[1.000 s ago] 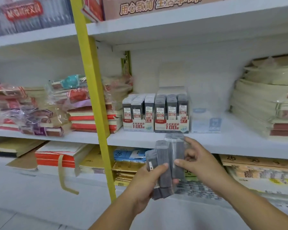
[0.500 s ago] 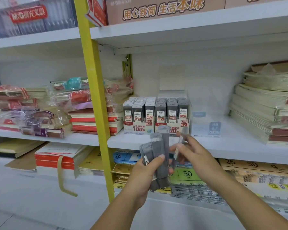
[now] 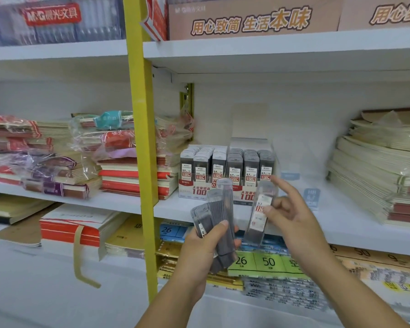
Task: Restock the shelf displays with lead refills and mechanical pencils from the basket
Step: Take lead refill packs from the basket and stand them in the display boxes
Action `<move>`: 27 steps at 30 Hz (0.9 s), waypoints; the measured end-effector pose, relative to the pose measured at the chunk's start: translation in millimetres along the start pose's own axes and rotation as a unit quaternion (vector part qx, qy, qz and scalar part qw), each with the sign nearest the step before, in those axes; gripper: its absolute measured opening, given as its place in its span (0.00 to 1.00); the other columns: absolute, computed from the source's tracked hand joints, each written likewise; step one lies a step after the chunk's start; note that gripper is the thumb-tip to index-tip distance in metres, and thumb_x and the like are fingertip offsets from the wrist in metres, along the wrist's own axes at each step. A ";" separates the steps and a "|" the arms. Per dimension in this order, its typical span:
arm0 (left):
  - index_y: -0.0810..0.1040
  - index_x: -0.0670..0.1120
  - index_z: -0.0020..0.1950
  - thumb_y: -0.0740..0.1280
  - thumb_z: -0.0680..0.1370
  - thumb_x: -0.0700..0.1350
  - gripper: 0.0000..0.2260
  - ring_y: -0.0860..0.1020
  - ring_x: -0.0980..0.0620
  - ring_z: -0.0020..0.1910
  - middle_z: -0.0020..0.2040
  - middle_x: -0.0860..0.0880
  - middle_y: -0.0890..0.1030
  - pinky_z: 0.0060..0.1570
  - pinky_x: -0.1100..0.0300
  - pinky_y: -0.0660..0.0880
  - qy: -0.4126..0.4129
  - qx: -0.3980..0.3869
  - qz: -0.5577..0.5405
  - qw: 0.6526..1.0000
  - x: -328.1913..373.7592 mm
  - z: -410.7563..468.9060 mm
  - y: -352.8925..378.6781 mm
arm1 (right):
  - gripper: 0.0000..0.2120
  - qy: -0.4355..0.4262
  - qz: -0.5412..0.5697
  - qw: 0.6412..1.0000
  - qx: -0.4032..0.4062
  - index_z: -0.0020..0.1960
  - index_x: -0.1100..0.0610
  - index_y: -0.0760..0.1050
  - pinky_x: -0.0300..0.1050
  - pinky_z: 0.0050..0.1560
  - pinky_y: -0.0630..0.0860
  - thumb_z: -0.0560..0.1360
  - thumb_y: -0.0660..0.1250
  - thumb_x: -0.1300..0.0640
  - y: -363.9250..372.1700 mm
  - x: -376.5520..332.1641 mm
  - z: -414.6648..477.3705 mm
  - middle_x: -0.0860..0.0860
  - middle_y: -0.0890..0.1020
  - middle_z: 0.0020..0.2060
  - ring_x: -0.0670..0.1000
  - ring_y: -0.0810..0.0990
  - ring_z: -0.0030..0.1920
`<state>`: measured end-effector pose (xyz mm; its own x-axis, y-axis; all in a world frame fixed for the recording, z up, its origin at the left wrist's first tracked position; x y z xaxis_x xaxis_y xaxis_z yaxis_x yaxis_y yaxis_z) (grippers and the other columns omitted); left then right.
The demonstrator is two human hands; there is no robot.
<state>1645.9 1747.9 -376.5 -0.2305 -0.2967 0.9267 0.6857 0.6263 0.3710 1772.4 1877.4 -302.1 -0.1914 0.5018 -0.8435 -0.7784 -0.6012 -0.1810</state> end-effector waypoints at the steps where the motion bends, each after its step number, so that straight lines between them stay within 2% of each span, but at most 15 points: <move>1: 0.78 0.51 0.61 0.71 0.78 0.50 0.13 0.87 0.47 0.47 0.51 0.48 0.87 0.42 0.51 0.83 0.003 0.003 -0.003 1.000 1.0 3.0 -1.2 | 0.26 -0.029 -0.013 0.999 0.025 0.62 0.28 0.67 0.36 0.42 0.77 0.78 0.66 0.57 -5.8 -13.3 6.8 0.45 0.83 0.45 0.41 0.82 0.46; 3: 0.78 0.51 0.61 0.71 0.77 0.50 0.13 0.87 0.47 0.47 0.51 0.49 0.87 0.40 0.54 0.82 0.008 0.016 -0.016 1.000 1.8 8.7 -3.9 | 0.23 -0.087 -0.025 0.994 0.067 0.59 0.31 0.68 0.37 0.39 0.79 0.77 0.67 0.59 -18.7 -39.7 27.6 0.45 0.84 0.45 0.42 0.83 0.46; 6: 0.80 0.51 0.59 0.72 0.76 0.52 0.13 0.87 0.49 0.46 0.50 0.49 0.87 0.38 0.56 0.81 0.017 0.026 -0.022 0.999 3.3 16.7 -7.7 | 0.22 -0.148 -0.069 0.983 0.089 0.54 0.35 0.67 0.41 0.41 0.81 0.76 0.68 0.63 -27.4 -68.9 62.0 0.46 0.81 0.47 0.47 0.83 0.46; 8: 0.80 0.50 0.59 0.72 0.76 0.53 0.14 0.86 0.49 0.44 0.51 0.49 0.87 0.39 0.55 0.82 0.023 0.021 -0.032 0.999 5.6 22.2 -8.6 | 0.22 -0.172 -0.134 0.973 0.081 0.53 0.37 0.66 0.39 0.41 0.80 0.76 0.68 0.63 -22.9 -73.7 78.1 0.43 0.79 0.46 0.44 0.82 0.43; 11: 0.79 0.50 0.60 0.71 0.78 0.51 0.12 0.86 0.49 0.41 0.51 0.48 0.87 0.38 0.56 0.81 0.029 0.012 -0.057 0.998 10.2 29.8 -8.7 | 0.20 -0.175 -0.213 0.960 0.040 0.53 0.37 0.64 0.30 0.36 0.75 0.77 0.67 0.60 -8.1 -62.3 92.8 0.40 0.78 0.43 0.37 0.79 0.40; 13: 0.79 0.49 0.60 0.70 0.79 0.51 0.12 0.84 0.51 0.39 0.51 0.47 0.87 0.36 0.58 0.80 0.033 0.005 -0.064 0.997 12.2 33.2 -8.4 | 0.18 -0.165 -0.277 0.946 0.022 0.56 0.38 0.64 0.34 0.39 0.73 0.77 0.67 0.58 0.7 -49.8 98.6 0.40 0.78 0.43 0.39 0.77 0.42; 14: 0.80 0.48 0.60 0.69 0.79 0.51 0.11 0.84 0.51 0.38 0.51 0.47 0.87 0.36 0.58 0.79 0.036 0.004 -0.065 0.997 12.3 34.6 -8.7 | 0.18 -0.162 -0.328 0.930 0.023 0.58 0.41 0.66 0.39 0.43 0.72 0.76 0.67 0.58 2.9 -43.4 100.9 0.42 0.78 0.45 0.40 0.74 0.44; 17: 0.82 0.48 0.57 0.69 0.79 0.51 0.10 0.83 0.52 0.37 0.51 0.46 0.87 0.34 0.58 0.79 0.038 -0.003 -0.052 0.998 12.6 34.8 -8.3 | 0.19 -0.173 -0.496 0.849 0.049 0.65 0.50 0.72 0.44 0.53 0.64 0.75 0.67 0.54 7.9 -28.0 100.0 0.49 0.76 0.54 0.49 0.65 0.57; 19: 0.80 0.50 0.59 0.68 0.80 0.51 0.10 0.83 0.53 0.38 0.51 0.48 0.87 0.35 0.58 0.80 0.029 -0.013 -0.031 0.999 10.7 33.6 -7.9 | 0.19 -0.184 -0.514 0.835 0.071 0.67 0.51 0.74 0.47 0.57 0.63 0.76 0.67 0.52 8.1 -24.1 95.7 0.52 0.75 0.56 0.53 0.63 0.58; 22: 0.78 0.50 0.62 0.68 0.80 0.52 0.12 0.83 0.53 0.39 0.52 0.50 0.87 0.40 0.57 0.79 0.012 -0.028 0.007 1.000 5.6 32.1 -7.2 | 0.16 -0.237 -0.435 0.858 0.137 0.66 0.54 0.76 0.46 0.57 0.62 0.79 0.64 0.57 3.4 -29.3 77.4 0.52 0.76 0.56 0.55 0.65 0.58; 24: 0.77 0.50 0.62 0.68 0.79 0.52 0.14 0.82 0.53 0.39 0.52 0.49 0.87 0.46 0.53 0.80 0.011 -0.038 0.024 0.999 3.9 30.5 -6.5 | 0.15 -0.255 -0.329 0.894 0.163 0.66 0.53 0.75 0.41 0.56 0.64 0.80 0.61 0.58 0.5 -31.2 57.5 0.47 0.76 0.52 0.50 0.69 0.55; 27: 0.77 0.50 0.62 0.71 0.77 0.53 0.16 0.83 0.52 0.39 0.52 0.46 0.87 0.50 0.51 0.82 0.008 -0.059 0.032 0.998 1.0 26.9 -1.6 | 0.14 -0.148 -0.132 0.979 0.047 0.64 0.41 0.73 0.35 0.47 0.74 0.80 0.61 0.53 16.7 -19.7 41.6 0.38 0.79 0.47 0.38 0.77 0.47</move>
<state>1625.9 1766.0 -374.6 -0.1734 -0.2709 0.9469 0.7751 0.5555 0.3009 1738.3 1883.4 -267.5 -0.1313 0.7986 -0.5873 -0.8730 -0.3739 -0.3133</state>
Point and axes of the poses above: each hand's wrist, its own z-axis towards the middle knuckle, its own y-axis out of the palm, x = y × z, the point moved 6 cm from there along z, towards the middle knuckle
